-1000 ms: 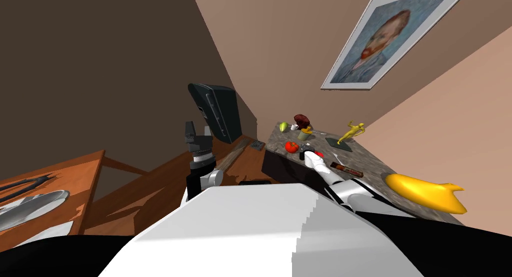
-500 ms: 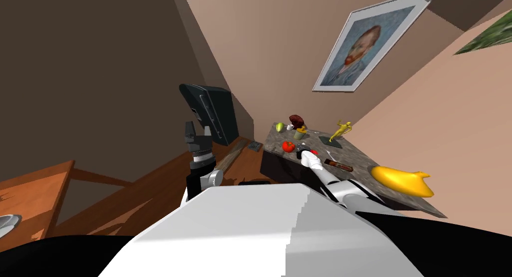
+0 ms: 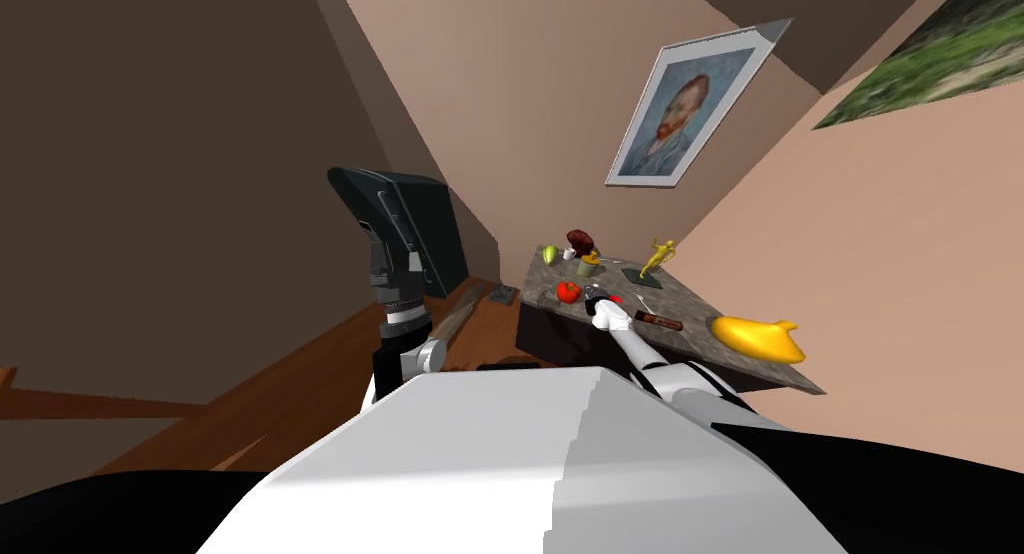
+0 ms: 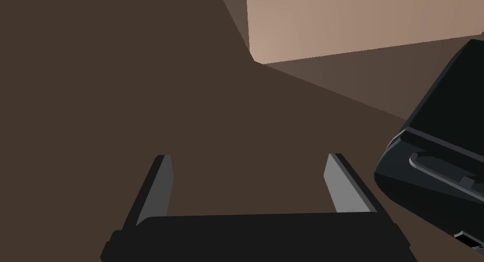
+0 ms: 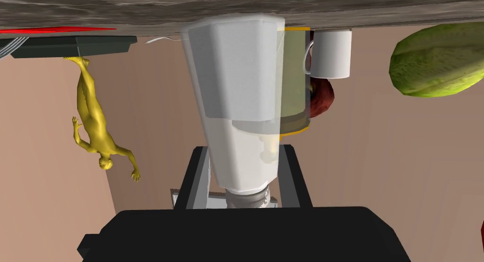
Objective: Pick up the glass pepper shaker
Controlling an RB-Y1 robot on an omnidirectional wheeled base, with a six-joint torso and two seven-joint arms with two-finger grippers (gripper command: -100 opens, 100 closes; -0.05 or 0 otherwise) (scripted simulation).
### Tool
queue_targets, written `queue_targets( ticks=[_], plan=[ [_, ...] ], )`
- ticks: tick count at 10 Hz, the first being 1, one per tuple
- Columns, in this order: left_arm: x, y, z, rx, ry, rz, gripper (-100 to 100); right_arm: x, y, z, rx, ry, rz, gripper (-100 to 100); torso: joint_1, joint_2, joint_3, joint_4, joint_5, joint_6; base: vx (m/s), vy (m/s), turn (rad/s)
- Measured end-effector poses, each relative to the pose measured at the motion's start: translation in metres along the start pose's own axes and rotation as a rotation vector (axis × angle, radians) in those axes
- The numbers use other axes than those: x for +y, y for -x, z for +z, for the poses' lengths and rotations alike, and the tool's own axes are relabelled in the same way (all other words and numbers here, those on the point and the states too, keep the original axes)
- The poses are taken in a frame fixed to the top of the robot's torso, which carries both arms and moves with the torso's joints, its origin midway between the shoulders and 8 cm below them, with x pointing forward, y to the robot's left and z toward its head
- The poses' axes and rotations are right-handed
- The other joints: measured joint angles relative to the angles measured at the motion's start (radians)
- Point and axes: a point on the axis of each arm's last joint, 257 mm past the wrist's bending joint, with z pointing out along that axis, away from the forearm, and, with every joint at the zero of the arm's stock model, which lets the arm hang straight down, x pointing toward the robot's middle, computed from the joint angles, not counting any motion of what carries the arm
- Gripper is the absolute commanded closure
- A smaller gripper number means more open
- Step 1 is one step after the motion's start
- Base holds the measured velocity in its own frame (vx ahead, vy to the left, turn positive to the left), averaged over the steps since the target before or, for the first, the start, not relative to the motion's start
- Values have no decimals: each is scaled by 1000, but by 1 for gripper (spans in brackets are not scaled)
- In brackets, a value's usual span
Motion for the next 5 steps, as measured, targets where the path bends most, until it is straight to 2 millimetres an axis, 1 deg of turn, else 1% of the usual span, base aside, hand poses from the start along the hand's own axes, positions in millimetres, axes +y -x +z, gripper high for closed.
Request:
queue_targets(
  ticks=[1, 2, 3, 4, 5],
  plan=[
    [0, 0, 0, 0, 0, 0, 0, 12, -3, -2, 3, 24, -1, 100, 0, -1, -1, -1, -1, -2, 32, 5, -6],
    [0, 0, 0, 0, 0, 0, 0, 18, -5, -4, 5, 33, -18, 100, -1, -1, -1, 0, -2, -4, 3, -6, 42],
    [0, 0, 0, 0, 0, 0, 0, 20, -6, -4, 5, 35, -39, 100, -2, 0, -1, -1, -2, -5, 59, -6, -300],
    [0, 0, 0, 0, 0, 0, 0, 35, -5, -4, 1, 65, -15, 100, -1, -3, -2, -1, -2, -3, 70, 8, -282],
    [0, 0, 0, 0, 0, 0, 0, 49, -5, -7, 0, 89, 3, 100, -1, -4, -3, -2, -3, -4, 29, 10, -27]
  ],
)
